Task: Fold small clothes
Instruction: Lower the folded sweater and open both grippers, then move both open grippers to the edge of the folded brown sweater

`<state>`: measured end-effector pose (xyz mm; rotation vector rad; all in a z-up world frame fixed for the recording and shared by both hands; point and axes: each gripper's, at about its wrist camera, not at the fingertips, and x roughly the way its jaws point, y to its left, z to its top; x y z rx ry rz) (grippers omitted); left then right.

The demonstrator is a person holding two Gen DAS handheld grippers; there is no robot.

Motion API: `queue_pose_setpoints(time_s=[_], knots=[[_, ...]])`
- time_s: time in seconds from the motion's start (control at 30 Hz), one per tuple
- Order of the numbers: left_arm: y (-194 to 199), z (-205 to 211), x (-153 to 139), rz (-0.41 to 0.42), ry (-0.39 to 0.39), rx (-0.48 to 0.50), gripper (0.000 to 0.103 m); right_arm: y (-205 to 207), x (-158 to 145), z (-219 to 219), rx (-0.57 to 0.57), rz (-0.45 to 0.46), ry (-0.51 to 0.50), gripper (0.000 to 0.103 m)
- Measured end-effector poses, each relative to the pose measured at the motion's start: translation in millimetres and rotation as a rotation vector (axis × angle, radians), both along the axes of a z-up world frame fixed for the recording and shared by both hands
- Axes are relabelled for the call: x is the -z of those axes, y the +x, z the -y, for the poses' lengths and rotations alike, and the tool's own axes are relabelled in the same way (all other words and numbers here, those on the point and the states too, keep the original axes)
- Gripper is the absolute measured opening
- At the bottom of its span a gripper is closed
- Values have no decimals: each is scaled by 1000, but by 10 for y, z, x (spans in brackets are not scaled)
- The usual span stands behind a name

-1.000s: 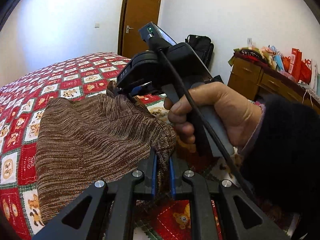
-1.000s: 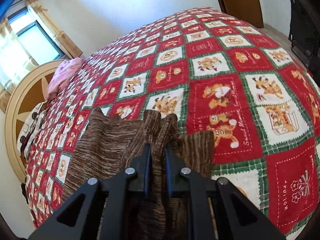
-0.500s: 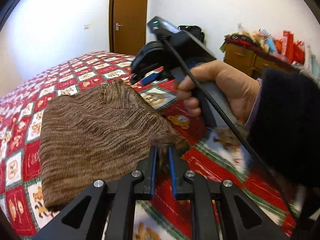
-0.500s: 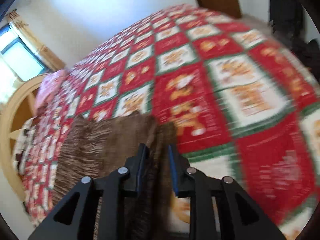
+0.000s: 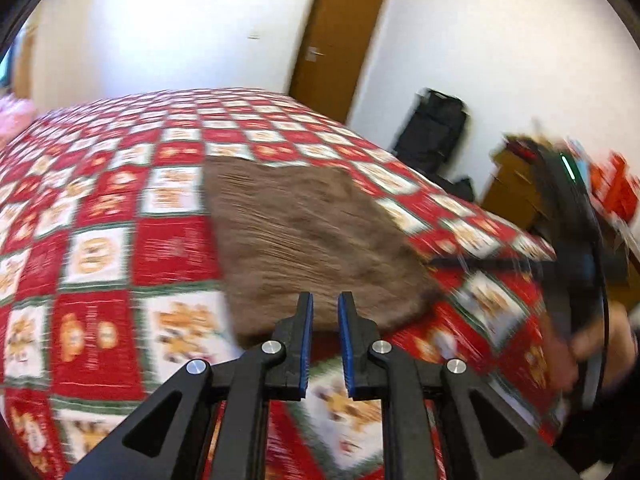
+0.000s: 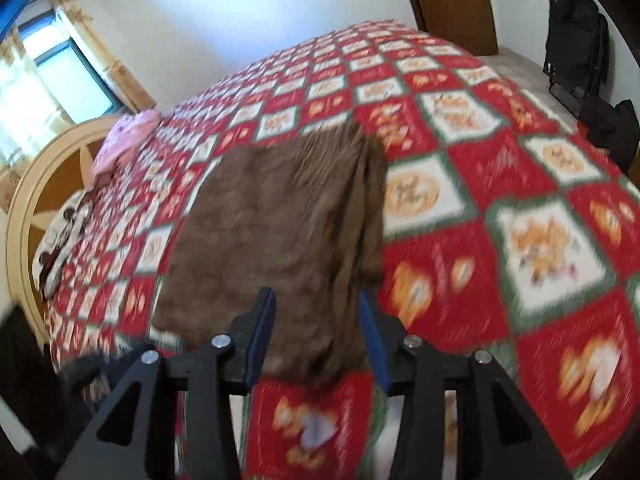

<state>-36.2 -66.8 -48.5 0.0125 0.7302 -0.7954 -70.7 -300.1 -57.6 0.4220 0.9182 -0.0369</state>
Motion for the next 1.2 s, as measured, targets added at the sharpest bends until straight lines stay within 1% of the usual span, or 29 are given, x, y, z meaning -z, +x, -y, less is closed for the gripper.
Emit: queue_pose_setpoints(time_s=[0.07, 0.17, 0.23, 0.27, 0.33, 0.37, 0.4, 0.43, 0.47, 0.53, 0.57, 0.6, 0.63, 0.67, 0.7, 0.77, 0.8, 0.87, 0.9, 0.97, 1.03, 1.07, 1.13, 1.2], knots=[[158, -66, -6, -25, -2, -61, 13, 18, 81, -90, -3, -37, -47, 48], [310, -80, 19, -45, -9, -90, 13, 90, 226, -158, 5, -99, -113, 48], [396, 4, 38, -47, 21, -95, 13, 114, 260, -164, 8, -105, -153, 34], [401, 51, 42, -43, 40, -98, 13, 135, 257, -159, -11, -111, -169, 22], [424, 127, 72, -33, 61, -85, 13, 142, 235, -135, -40, -118, -182, 17], [428, 179, 109, -28, 73, -82, 13, 129, 219, -121, -42, -123, -217, 15], [450, 187, 153, -32, 84, -88, 13, 122, 220, -109, -36, -126, -240, 15], [449, 177, 212, -46, 105, -100, 13, 123, 233, -61, -27, -130, -233, 15], [461, 190, 326, -74, 141, -123, 13, 115, 261, -10, -18, -133, -197, 15], [449, 152, 493, -115, 177, -160, 13, 87, 284, 20, -13, -130, -164, 15], [413, 117, 529, -103, 168, -175, 13, 42, 267, 17, -10, -124, -149, 16], [379, 79, 536, -80, 168, -181, 13, 14, 242, 33, -7, -124, -123, 20], [375, 68, 540, -76, 193, -180, 13, -2, 219, 56, 1, -125, -109, 23], [378, 48, 529, -76, 201, -175, 13, -42, 155, 83, 11, -112, -88, 27], [385, 14, 502, -76, 202, -174, 13, -55, 86, 99, 24, -91, -87, 27], [414, -45, 422, -80, 190, -181, 13, -86, -137, 128, 53, -19, -132, 28], [431, -65, 346, -79, 170, -184, 13, -73, -243, 129, 55, 12, -151, 29], [464, -52, 173, -34, 135, -189, 13, 64, -404, 109, 35, 63, -177, 29], [484, -8, 80, 3, 130, -185, 13, 147, -424, 86, 20, 68, -179, 29], [500, 110, -55, 61, 118, -164, 13, 375, -405, 18, -5, 70, -192, 29], [592, 216, -75, 71, 95, -158, 13, 596, -313, -36, -33, 63, -188, 28], [650, 270, -41, 58, 89, -160, 13, 702, -241, -48, -42, 54, -180, 25], [748, 350, 104, 5, 103, -168, 13, 873, -100, -43, -46, 16, -180, 18], [783, 371, 271, -40, 137, -188, 13, 1012, 111, 28, -22, -58, -201, 11]])
